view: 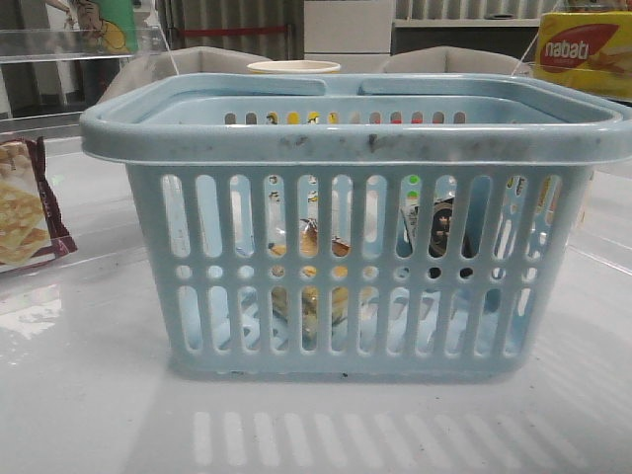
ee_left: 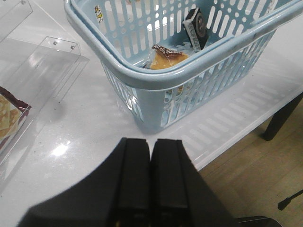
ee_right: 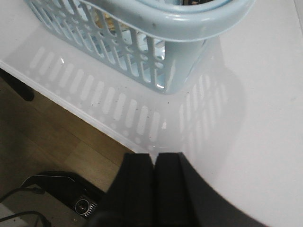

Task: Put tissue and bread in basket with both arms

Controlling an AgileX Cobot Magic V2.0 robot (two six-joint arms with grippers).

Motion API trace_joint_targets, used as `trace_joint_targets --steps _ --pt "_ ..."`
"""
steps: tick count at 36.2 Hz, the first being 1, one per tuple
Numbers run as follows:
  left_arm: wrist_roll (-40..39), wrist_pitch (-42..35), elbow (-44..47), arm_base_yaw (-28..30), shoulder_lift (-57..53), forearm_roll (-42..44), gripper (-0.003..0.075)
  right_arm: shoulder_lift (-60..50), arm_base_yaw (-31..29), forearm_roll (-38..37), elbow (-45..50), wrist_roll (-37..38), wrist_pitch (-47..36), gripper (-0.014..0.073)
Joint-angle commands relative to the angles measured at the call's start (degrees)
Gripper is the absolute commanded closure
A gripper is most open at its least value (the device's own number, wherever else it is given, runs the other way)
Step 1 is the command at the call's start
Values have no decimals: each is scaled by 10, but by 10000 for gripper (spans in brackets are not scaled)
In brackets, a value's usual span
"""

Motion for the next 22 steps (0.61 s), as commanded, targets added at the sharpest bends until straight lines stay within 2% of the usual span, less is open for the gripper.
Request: trace_joint_targets --steps 1,13,16,22 --pt "-1 -43 -15 -3 3 1 629 1 0 -6 -15 1 -32 564" --pt "-1 -44 -13 3 -9 -2 629 1 0 -6 -15 1 -32 564" --pt "-1 -64 0 54 -34 2 629 1 0 -6 -15 1 -32 564" --pt "-1 -188 74 155 -91 -3 629 1 0 -6 -15 1 -32 564"
